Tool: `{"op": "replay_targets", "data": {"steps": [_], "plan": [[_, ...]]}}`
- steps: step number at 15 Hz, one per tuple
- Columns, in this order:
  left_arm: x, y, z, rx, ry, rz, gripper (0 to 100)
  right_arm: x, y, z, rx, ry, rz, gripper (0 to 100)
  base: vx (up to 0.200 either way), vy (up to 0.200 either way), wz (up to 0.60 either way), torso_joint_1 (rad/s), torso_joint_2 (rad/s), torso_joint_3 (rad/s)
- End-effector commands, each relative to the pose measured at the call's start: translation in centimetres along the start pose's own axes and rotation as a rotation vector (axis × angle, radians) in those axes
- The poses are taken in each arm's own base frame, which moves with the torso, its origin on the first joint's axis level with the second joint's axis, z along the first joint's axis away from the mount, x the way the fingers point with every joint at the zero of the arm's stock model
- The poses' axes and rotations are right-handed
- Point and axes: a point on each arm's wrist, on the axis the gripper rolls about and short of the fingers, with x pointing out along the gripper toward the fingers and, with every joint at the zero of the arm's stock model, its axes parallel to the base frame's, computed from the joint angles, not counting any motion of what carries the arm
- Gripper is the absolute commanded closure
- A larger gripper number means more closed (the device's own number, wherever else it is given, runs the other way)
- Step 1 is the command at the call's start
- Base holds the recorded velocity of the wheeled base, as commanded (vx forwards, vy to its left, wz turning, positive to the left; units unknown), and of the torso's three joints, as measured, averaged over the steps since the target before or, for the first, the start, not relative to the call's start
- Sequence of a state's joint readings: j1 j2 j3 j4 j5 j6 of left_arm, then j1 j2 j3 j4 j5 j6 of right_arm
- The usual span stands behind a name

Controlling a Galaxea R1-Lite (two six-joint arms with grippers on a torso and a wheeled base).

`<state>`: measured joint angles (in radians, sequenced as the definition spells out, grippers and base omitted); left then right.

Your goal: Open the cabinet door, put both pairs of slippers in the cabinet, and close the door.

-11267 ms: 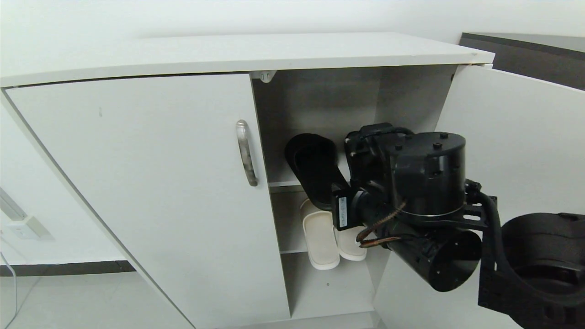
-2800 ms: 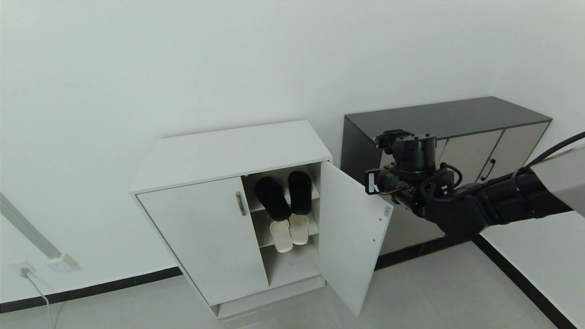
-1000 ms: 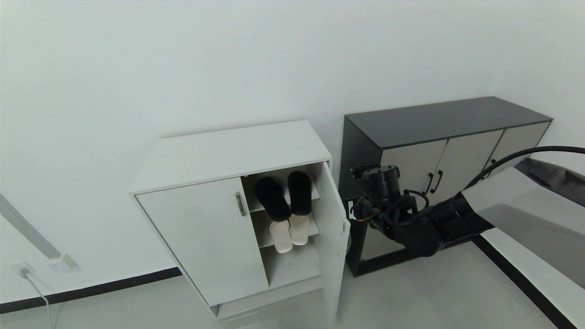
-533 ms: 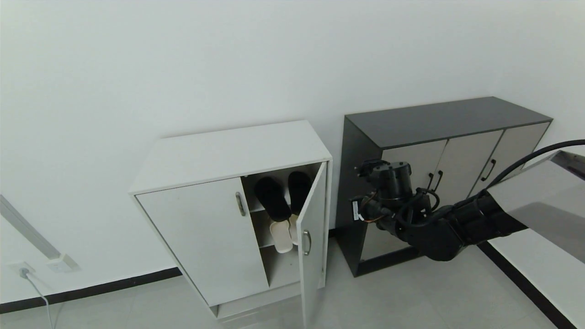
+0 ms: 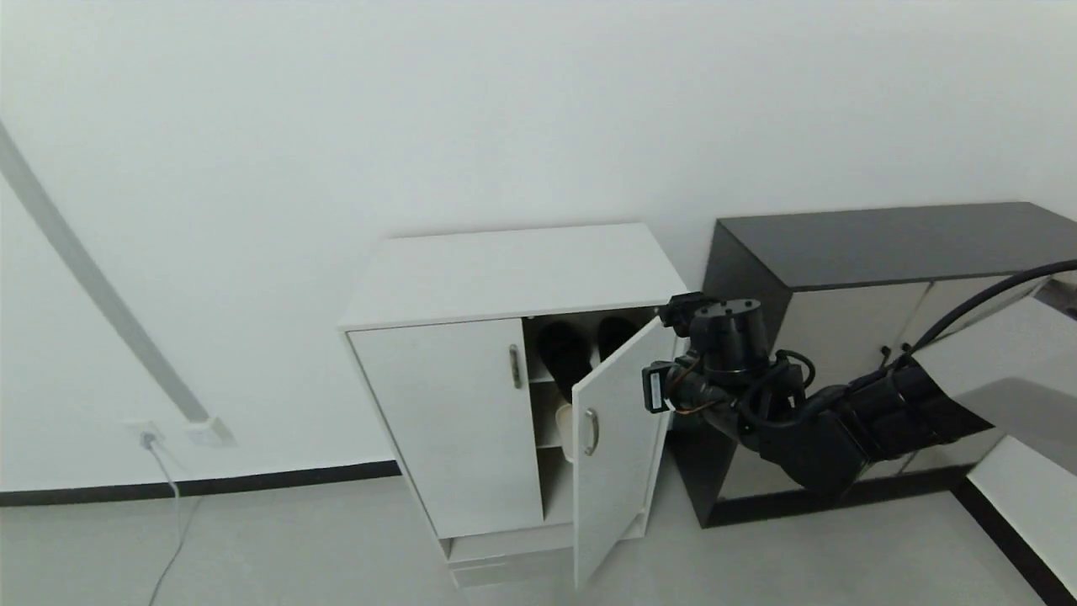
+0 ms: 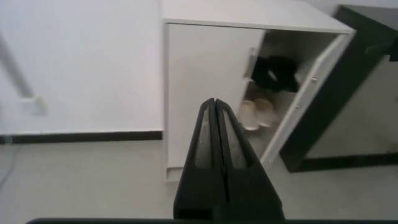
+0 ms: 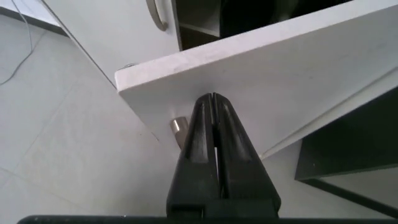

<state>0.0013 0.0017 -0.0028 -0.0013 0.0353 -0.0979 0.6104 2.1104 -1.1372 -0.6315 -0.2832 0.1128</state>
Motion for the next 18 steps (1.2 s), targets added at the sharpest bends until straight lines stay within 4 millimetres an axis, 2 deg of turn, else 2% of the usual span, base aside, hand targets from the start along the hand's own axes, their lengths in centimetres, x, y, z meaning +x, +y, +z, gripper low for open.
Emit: {"op": "replay_targets", "data": {"steps": [1, 4, 8, 11, 12, 15, 18], "plan": [[0.0, 0.0, 0.0, 0.0, -0.001, 0.0, 100, -0.2, -0.1, 0.0, 0.003, -0.006, 0.017, 100, 0.0, 0.0, 0.6, -0.002, 0.0, 0.002], [0.0, 0.0, 0.0, 0.0, -0.001, 0.0, 100, -0.4, -0.6, -0.2, -0.012, -0.026, 0.02, 100, 0.0, 0.0, 0.0, 0.0, 0.0, 0.0], [0.0, 0.0, 0.0, 0.0, -0.001, 0.0, 100, -2.7, -1.7, -0.9, -0.024, -0.051, 0.016, 100, 0.0, 0.0, 0.0, 0.0, 0.0, 0.0], [0.0, 0.0, 0.0, 0.001, -0.001, -0.001, 100, -4.3, -2.3, -3.1, -0.035, -0.007, 0.044, 100, 0.0, 0.0, 0.0, 0.0, 0.0, 0.0], [0.0, 0.0, 0.0, 0.001, 0.001, -0.001, 100, -5.0, -2.6, -4.6, -0.039, 0.008, 0.046, 100, 0.0, 0.0, 0.0, 0.0, 0.0, 0.0], [0.0, 0.0, 0.0, 0.003, 0.001, -0.003, 100, -6.7, -3.1, -7.2, -0.044, 0.021, 0.063, 100, 0.2, 0.0, 0.0, -0.002, 0.0, 0.002], [0.0, 0.0, 0.0, 0.0, 0.0, -0.003, 100, -7.5, -3.0, -7.9, -0.046, 0.013, 0.075, 100, 0.133, 0.0, 0.0, -0.002, 0.0, 0.006]]}}
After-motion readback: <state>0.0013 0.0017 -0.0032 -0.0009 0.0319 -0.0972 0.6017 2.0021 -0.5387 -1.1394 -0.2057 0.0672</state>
